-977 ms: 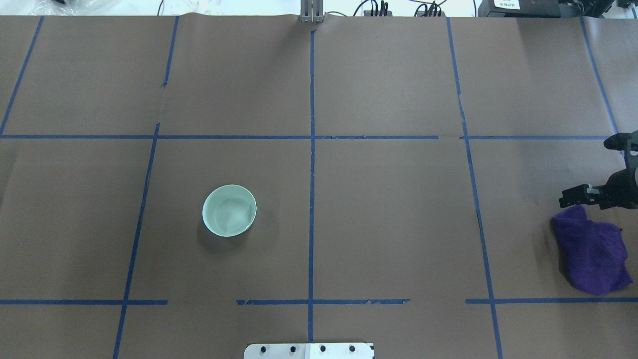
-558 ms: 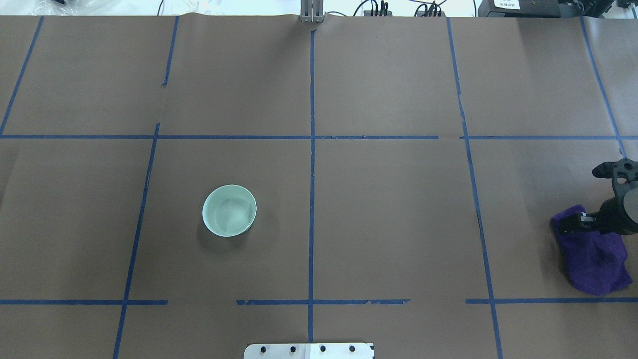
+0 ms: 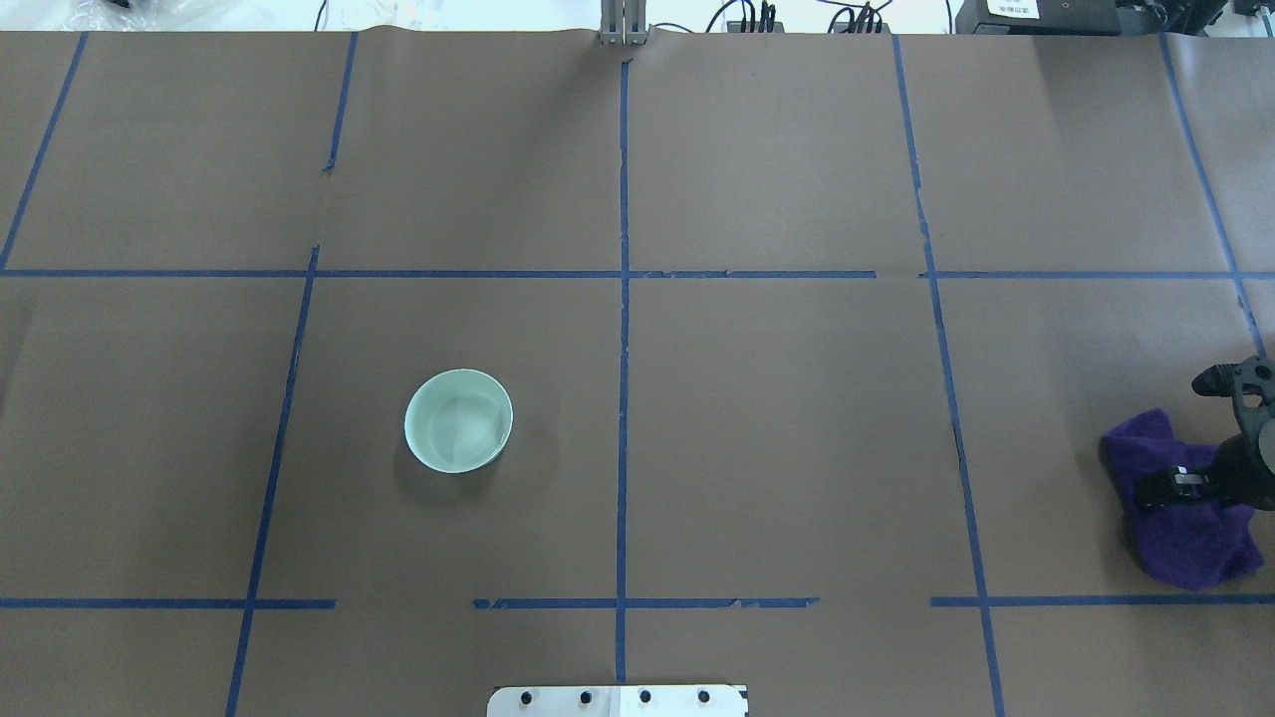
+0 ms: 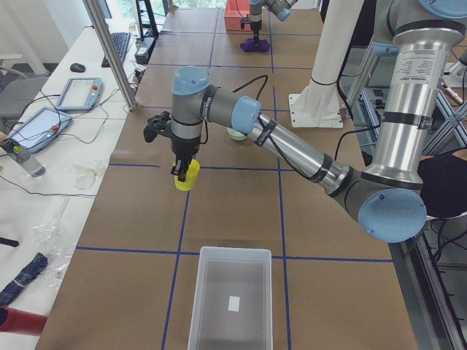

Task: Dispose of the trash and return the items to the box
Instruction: 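Carry yellow cup toward clear box while right gripper grasps purple cloth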

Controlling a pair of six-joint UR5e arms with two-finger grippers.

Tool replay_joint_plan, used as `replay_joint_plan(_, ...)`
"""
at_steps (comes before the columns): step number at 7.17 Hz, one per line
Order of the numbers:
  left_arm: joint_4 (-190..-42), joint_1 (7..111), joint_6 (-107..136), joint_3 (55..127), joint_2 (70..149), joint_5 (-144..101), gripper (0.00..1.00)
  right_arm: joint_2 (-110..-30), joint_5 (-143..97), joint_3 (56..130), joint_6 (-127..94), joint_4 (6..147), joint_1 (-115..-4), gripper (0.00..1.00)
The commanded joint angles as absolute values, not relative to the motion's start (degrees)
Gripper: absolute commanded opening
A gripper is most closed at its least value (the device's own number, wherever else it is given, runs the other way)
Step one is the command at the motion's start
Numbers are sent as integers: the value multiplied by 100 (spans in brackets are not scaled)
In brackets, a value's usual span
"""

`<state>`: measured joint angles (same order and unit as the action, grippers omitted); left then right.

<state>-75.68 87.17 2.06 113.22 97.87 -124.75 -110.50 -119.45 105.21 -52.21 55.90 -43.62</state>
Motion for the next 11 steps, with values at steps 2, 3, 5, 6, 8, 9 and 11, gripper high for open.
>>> replay_joint_plan(2, -7751, 8885, -770, 10577, 9774, -12472, 0, -11048, -11935, 10695, -5229, 5607, -4359, 0)
replay_joint_plan(3, -8117, 8947, -817, 10321, 9704, -12472, 0, -11074, -11953, 10862, -5229, 5634, -4385, 0)
replay_joint_plan(5, -8349, 8974, -826, 10065, 9633, -12061, 0, -11136, -11979, 11100, -5229, 5643, -4517, 0)
replay_joint_plan(6, -8454, 9095, -957, 9942, 9624, -11998, 0, -11153, -12006, 11318, -5221, 5651, -4692, 0)
replay_joint_plan(8, -8586, 9211, -1187, 9764, 9153, -12006, 0, -11171, -12372, 12080, -5221, 6130, -5409, 0)
replay_joint_plan(9, -9039, 9202, -1169, 9756, 8671, -12067, 0, -11058, -12566, 12450, -5186, 6552, -5840, 0)
replay_joint_plan(11, -9935, 9185, -724, 9616, 8002, -12215, 0, -10907, -12882, 12525, -5107, 6618, -6387, 0)
